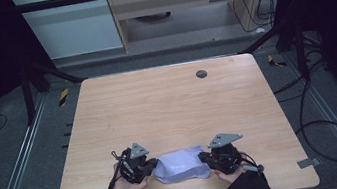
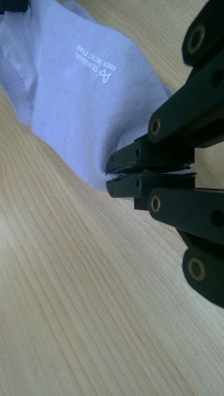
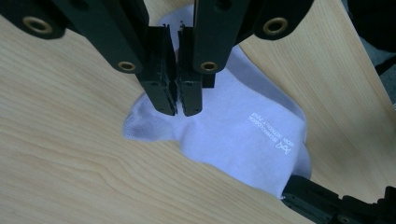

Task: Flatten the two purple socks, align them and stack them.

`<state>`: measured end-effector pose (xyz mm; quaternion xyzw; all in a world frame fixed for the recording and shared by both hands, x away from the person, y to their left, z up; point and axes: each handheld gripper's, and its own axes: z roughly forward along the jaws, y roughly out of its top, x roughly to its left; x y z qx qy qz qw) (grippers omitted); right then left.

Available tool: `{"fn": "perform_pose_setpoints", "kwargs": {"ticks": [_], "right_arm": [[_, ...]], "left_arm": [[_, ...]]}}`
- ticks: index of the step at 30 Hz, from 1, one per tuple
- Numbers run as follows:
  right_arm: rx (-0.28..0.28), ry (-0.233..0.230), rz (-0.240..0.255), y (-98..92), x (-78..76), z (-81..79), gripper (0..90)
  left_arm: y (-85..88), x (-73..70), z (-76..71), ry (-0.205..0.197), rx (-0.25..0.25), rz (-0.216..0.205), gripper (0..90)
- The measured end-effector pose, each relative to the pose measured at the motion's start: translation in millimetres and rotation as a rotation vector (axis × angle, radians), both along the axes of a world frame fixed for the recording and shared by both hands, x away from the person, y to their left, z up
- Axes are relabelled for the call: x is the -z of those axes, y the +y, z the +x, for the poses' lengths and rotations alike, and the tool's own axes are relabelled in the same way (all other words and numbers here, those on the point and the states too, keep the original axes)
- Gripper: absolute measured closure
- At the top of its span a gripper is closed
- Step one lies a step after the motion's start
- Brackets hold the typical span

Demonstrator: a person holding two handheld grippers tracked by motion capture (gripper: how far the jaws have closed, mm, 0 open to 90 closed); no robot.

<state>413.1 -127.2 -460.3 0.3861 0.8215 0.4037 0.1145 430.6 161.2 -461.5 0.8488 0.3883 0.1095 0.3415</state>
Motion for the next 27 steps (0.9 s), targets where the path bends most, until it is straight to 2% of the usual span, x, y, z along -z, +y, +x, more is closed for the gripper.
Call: {"fn": "perform_pose_setpoints", "kwargs": {"ticks": [9, 15, 27], "right_arm": [[-0.006, 0.034, -0.022, -0.4, 9.6, -3.6, 85.2], [-0.016, 0.065, -0.057, 1.5, 17.8, -6.0, 84.1], [-0.031, 0.050, -0.037, -0.4, 12.9, -14.1, 83.0]], "left_arm": [[-4.7, 8.8, 0.9, 0.021, 0.013, 0.028, 85.6], [-5.4, 13.5, 0.6, 0.024, 0.016, 0.040, 80.2], [-5.9, 17.8, -0.1, 0.029, 0.010, 0.045, 78.7]]}}
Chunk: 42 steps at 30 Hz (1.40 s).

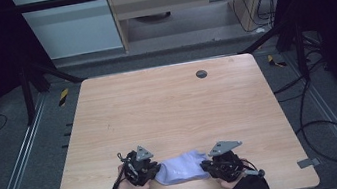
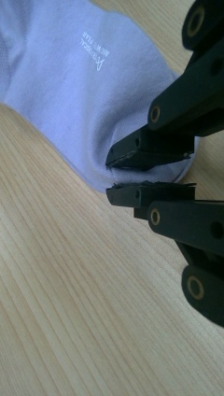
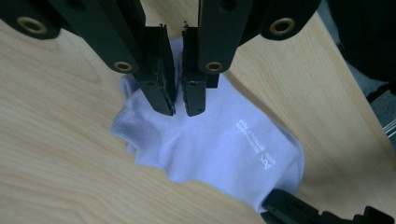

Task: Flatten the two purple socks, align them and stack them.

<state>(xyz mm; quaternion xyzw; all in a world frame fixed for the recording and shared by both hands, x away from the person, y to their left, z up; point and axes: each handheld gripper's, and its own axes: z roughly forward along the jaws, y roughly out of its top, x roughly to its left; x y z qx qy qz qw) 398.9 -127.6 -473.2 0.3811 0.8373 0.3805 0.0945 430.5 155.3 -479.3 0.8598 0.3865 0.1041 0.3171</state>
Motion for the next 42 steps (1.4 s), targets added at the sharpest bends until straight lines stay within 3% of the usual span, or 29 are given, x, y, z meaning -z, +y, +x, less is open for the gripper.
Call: {"fn": "perform_pose_setpoints", "kwargs": {"ticks": [4, 7, 10, 15, 16, 21, 26, 29, 31, 34, 37, 42], "right_arm": [[0.008, 0.040, -0.035, -2.3, 10.4, -2.5, 80.3], [0.016, 0.049, -0.035, -3.1, 12.0, -2.7, 77.2], [0.023, 0.011, -0.011, -5.2, 5.7, -3.8, 75.4], [0.045, -0.037, 0.032, -8.8, -1.7, -4.2, 79.1], [0.045, -0.048, 0.046, -8.2, -2.2, -3.5, 82.9], [0.031, -0.056, 0.063, -3.4, 1.2, 1.6, 89.5], [0.003, -0.030, 0.049, 3.1, 12.0, 9.0, 90.0], [-0.001, -0.022, 0.038, 3.7, 14.9, 10.0, 90.0], [-0.003, -0.005, 0.015, 5.4, 19.0, 9.6, 90.0], [-0.005, 0.004, 0.002, 6.3, 21.6, 9.4, 90.0], [0.002, 0.003, -0.021, 6.5, 23.5, 9.6, 90.0], [0.008, 0.006, -0.020, 6.5, 22.3, 9.7, 90.0]], "left_arm": [[0.5, 0.3, 0.0, -0.003, 0.001, 0.003, 77.8], [1.9, -0.9, -0.4, -0.010, -0.008, 0.003, 75.3], [6.4, -5.8, -1.8, -0.031, -0.017, -0.012, 73.7], [10.8, -18.4, -6.9, -0.080, -0.045, -0.083, 75.8], [7.9, -22.4, -9.3, -0.094, -0.038, -0.107, 78.1], [-6.1, -23.8, -15.0, -0.113, -0.007, -0.118, 83.6], [-25.6, -15.9, -15.8, -0.118, 0.031, -0.100, 85.8], [-32.5, -8.3, -16.3, -0.094, 0.071, -0.065, 84.7], [-36.0, -0.3, -17.8, -0.054, 0.099, -0.020, 84.6], [-36.5, 3.7, -19.8, -0.043, 0.111, 0.002, 84.6], [-37.7, 6.2, -20.5, -0.037, 0.113, 0.009, 83.7], [-38.7, 8.4, -20.1, -0.044, 0.116, -0.001, 81.6]]}}
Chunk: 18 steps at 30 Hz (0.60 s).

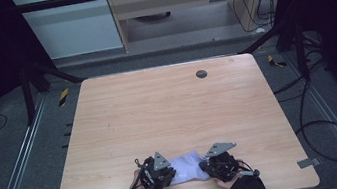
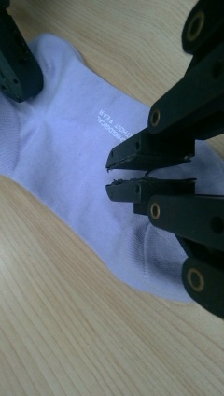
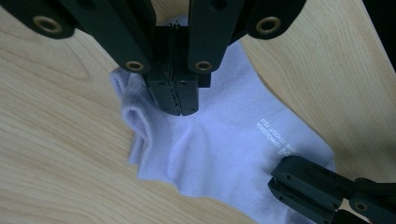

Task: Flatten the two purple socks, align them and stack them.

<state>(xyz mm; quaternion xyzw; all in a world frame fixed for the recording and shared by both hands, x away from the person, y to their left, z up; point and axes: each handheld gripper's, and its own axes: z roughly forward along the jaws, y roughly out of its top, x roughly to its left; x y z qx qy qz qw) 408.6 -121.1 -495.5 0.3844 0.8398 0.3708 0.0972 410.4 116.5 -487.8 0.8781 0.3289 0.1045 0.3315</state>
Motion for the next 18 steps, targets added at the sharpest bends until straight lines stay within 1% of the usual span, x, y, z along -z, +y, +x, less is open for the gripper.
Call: {"fn": "perform_pose_setpoints", "kwargs": {"ticks": [1, 2, 3, 4, 5, 6, 8, 9, 11, 12, 14, 15, 16, 18], "right_arm": [[0.000, -0.006, 0.003, 0.1, -0.7, 0.0, 90.0], [-0.003, -0.010, 0.016, 0.4, -2.2, -0.4, 90.0], [-0.003, -0.010, 0.016, 0.4, -2.2, -0.4, 90.0], [-0.002, -0.023, 0.026, 0.7, -4.0, -0.3, 90.0], [0.000, -0.051, 0.046, 2.1, -7.1, 1.3, 90.0], [0.000, -0.051, 0.046, 2.1, -7.1, 1.3, 90.0], [0.005, -0.068, 0.055, 4.9, -8.2, 4.2, 90.0], [0.005, -0.072, 0.055, 6.6, -7.5, 6.1, 90.0], [0.011, -0.067, 0.036, 9.4, -4.1, 9.7, 90.0], [0.024, -0.052, 0.004, 9.8, -0.1, 11.7, 90.0], [0.034, -0.045, -0.011, 7.5, 2.3, 13.0, 90.0], [0.038, -0.045, -0.002, 6.4, 2.5, 13.4, 90.0], [0.039, -0.051, -0.007, 5.2, 2.2, 13.7, 90.0], [0.049, -0.049, -0.009, 4.9, 1.7, 13.4, 90.0]], "left_arm": [[2.0, -1.4, -0.2, -0.011, -0.003, -0.023, 81.4], [2.0, -1.4, -0.2, -0.011, -0.003, -0.023, 81.4], [3.5, -3.3, -0.6, -0.018, -0.005, -0.031, 81.4], [5.4, -5.8, -0.9, -0.023, -0.008, -0.042, 81.3], [9.3, -10.5, -0.6, -0.032, -0.019, -0.046, 81.1], [9.3, -10.5, -0.6, -0.032, -0.019, -0.046, 80.9], [12.1, -11.3, 1.5, -0.039, -0.034, -0.042, 81.0], [13.0, -9.7, 3.2, -0.033, -0.040, -0.041, 81.1], [12.9, -5.8, 4.8, -0.017, -0.043, -0.028, 81.2], [12.4, -1.5, 5.6, -0.003, -0.033, -0.016, 81.4], [11.2, -0.5, 5.2, -0.001, -0.025, -0.015, 81.5], [11.2, -0.5, 5.2, -0.001, -0.025, -0.015, 81.4], [10.4, 0.1, 4.9, 0.001, -0.024, -0.013, 81.2], [9.1, 1.7, 4.0, 0.000, -0.017, -0.013, 80.9]]}}
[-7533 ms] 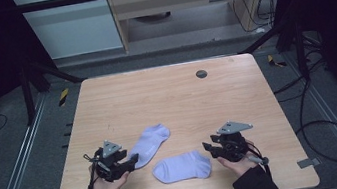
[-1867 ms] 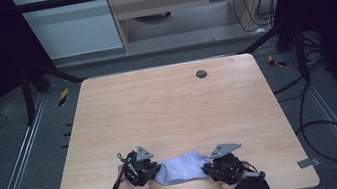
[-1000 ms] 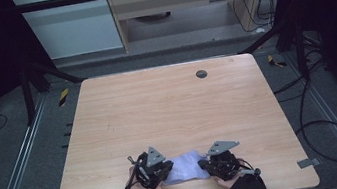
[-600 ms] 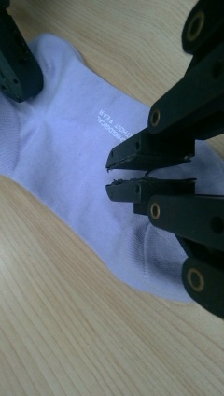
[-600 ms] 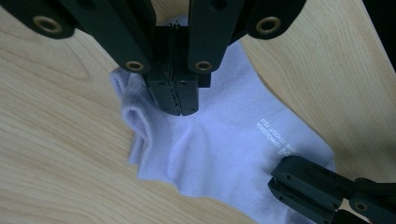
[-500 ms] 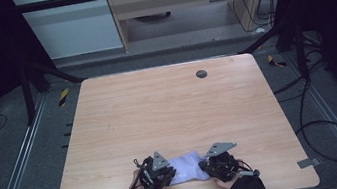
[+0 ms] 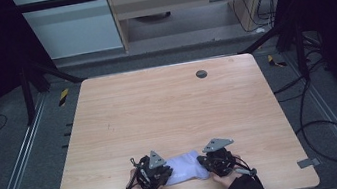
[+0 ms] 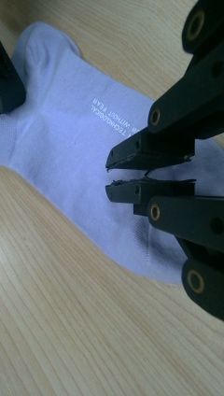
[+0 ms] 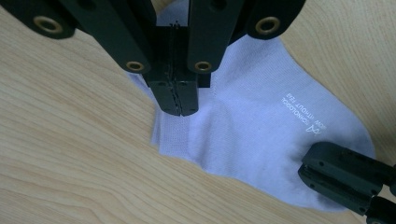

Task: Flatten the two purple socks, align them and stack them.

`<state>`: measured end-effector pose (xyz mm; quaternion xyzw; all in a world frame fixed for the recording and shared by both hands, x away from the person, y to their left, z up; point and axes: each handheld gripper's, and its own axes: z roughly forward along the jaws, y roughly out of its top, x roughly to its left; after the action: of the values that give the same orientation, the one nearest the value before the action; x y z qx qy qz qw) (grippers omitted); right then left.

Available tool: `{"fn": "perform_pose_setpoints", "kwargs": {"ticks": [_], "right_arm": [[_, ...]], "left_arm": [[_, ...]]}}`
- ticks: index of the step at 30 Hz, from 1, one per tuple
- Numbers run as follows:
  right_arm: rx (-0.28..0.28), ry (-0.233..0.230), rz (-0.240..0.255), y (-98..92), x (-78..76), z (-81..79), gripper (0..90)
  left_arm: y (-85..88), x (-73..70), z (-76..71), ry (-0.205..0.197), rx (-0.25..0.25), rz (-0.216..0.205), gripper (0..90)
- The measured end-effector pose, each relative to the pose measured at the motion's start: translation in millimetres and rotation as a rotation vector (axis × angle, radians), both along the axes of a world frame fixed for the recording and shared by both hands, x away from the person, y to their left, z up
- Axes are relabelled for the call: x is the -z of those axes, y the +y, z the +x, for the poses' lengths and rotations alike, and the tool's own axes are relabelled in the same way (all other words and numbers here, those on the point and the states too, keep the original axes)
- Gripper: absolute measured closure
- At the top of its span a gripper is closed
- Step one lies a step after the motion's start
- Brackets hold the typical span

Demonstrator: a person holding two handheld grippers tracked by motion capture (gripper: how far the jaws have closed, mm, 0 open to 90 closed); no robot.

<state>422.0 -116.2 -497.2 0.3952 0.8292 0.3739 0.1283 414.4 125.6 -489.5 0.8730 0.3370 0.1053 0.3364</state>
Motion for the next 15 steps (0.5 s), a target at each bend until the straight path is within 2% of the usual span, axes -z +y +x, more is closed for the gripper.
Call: {"fn": "perform_pose_setpoints", "kwargs": {"ticks": [3, 7, 9, 10, 14, 15], "right_arm": [[-0.005, -0.001, 0.001, -0.8, 0.8, 0.2, 90.0], [-0.004, -0.005, 0.028, -2.0, -2.5, -1.4, 90.0], [-0.005, -0.027, 0.046, -5.6, -6.7, -1.4, 90.0], [-0.004, -0.044, 0.058, -7.9, -8.4, -1.0, 90.0], [0.032, -0.081, 0.092, -20.5, -15.0, 0.8, 88.5], [0.032, -0.081, 0.092, -20.5, -15.0, 0.8, 88.5]], "left_arm": [[1.2, -0.8, 0.3, -0.001, 0.003, -0.005, 80.8], [8.2, -9.2, 1.0, -0.036, -0.011, -0.036, 78.7], [15.8, -17.5, 2.3, -0.062, -0.033, -0.064, 77.5], [25.8, -24.0, 5.0, -0.077, -0.058, -0.084, 76.3], [46.6, -28.8, 11.3, -0.090, -0.112, -0.099, 73.9], [46.6, -28.8, 11.3, -0.090, -0.112, -0.099, 73.6]]}}
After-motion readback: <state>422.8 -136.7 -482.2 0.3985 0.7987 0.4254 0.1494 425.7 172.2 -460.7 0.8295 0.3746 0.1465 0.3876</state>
